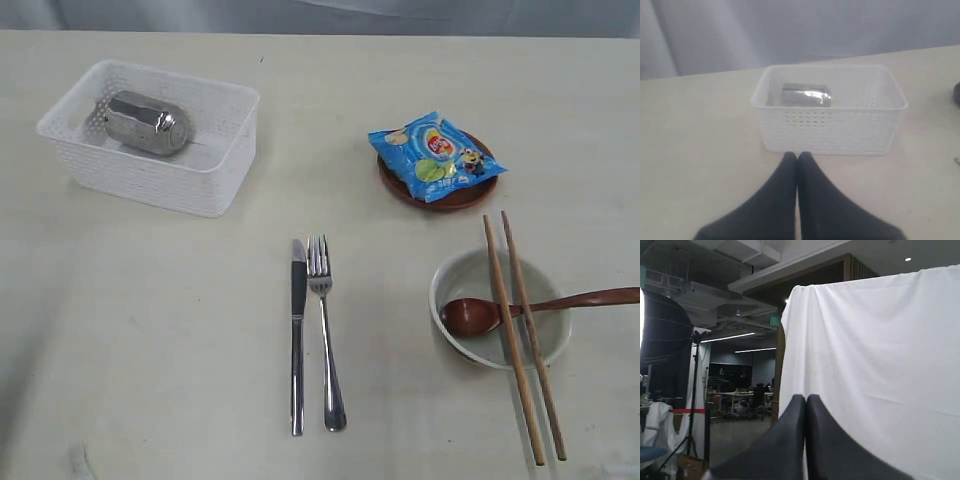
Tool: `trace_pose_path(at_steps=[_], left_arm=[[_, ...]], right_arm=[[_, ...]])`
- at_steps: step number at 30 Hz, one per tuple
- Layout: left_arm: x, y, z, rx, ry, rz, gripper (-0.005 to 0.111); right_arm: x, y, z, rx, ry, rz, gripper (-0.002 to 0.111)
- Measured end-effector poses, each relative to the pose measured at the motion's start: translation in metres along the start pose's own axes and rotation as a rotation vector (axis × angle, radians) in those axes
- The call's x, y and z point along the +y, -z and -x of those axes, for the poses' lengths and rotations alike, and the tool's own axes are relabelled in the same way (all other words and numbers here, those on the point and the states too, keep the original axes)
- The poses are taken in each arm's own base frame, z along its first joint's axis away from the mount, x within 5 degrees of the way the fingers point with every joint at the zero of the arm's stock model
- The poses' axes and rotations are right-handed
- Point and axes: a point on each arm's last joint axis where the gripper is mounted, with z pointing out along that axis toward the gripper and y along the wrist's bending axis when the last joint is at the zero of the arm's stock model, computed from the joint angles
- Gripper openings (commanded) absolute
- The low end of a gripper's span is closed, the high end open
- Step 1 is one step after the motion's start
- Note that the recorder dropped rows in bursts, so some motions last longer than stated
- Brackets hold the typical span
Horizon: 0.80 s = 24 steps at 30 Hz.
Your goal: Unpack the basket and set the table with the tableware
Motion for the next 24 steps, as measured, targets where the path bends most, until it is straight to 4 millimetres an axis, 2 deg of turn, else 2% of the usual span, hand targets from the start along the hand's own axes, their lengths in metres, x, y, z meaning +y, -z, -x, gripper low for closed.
trace_pose_path(at_steps=[5,15,19,24], left_arm=[[0.000,0.000,0.000,0.000,0.000,0.000,0.000],[0.000,0.000,0.000,0.000,0.000,0.000,0.000],[0.000,0.000,0.000,0.000,0.000,0.000,0.000],[0.000,0.000,0.000,0.000,0.000,0.000,0.000]], right_arm=[[0.001,-0.003,-0.005,0.009,0.058,-0.063,0.000],[0.007,-0.020,-0.032,-0.021,0.308,-0.369,0.000],[0.001,-0.028,-0.053,-0.015,0.365,-0.435,0.000],[-0.014,-0.034,-0.098,0.069,0.364,-0.464,0.000]])
